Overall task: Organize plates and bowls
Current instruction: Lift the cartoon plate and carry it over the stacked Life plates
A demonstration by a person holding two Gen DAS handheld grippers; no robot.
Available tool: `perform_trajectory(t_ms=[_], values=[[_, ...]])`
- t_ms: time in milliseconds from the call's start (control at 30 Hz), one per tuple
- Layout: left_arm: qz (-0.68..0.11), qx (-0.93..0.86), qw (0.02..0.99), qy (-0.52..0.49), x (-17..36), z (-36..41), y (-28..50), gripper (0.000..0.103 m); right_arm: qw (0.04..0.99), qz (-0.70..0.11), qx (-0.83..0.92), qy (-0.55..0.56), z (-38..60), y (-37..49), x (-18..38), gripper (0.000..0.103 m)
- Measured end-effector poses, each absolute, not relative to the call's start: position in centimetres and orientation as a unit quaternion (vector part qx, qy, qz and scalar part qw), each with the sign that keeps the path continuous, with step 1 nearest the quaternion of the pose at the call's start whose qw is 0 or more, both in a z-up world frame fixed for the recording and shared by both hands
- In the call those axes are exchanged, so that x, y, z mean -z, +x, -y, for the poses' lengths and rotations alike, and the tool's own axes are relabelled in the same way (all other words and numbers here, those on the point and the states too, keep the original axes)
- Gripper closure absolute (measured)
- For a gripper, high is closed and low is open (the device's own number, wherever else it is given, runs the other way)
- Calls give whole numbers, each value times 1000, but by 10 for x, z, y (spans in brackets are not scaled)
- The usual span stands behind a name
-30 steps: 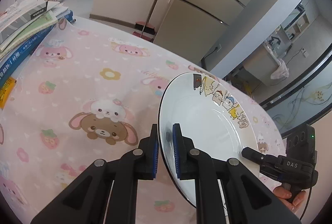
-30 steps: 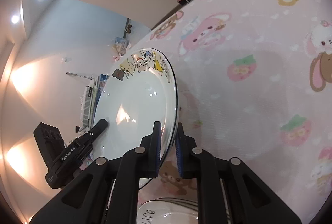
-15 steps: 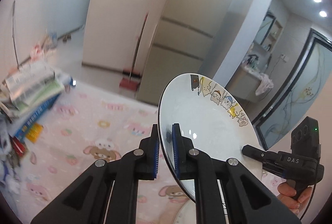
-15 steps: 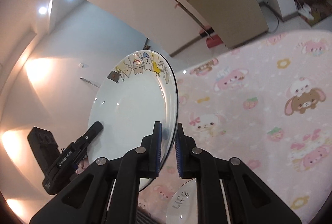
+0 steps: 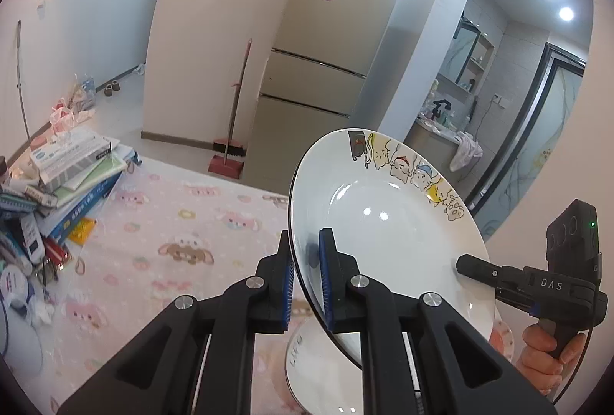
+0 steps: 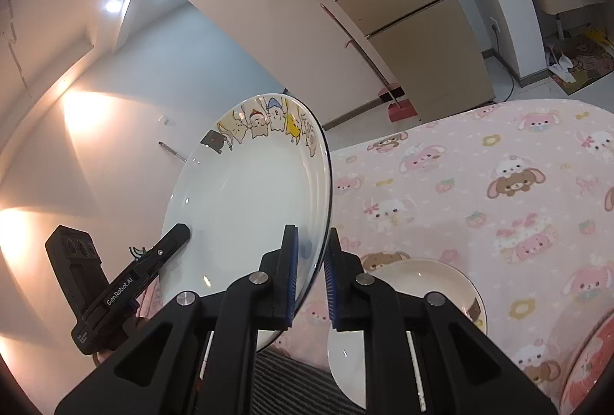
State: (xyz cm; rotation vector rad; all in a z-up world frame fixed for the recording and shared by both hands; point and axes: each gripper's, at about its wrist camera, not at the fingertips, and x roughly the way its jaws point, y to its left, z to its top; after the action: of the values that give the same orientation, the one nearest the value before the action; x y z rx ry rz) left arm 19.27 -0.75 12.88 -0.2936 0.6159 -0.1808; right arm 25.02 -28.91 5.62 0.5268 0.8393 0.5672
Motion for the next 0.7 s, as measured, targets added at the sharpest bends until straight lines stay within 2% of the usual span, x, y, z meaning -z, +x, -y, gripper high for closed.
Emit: perform_trajectory(t_ms=[300,700], values=[[-304,111,936,-140,-110,22,154,90,848,-398,-263,231,301,207,-42,91],[-344,126,924,-107,-64,43,158,89,844,-422,-236,232,321,191,2,90]])
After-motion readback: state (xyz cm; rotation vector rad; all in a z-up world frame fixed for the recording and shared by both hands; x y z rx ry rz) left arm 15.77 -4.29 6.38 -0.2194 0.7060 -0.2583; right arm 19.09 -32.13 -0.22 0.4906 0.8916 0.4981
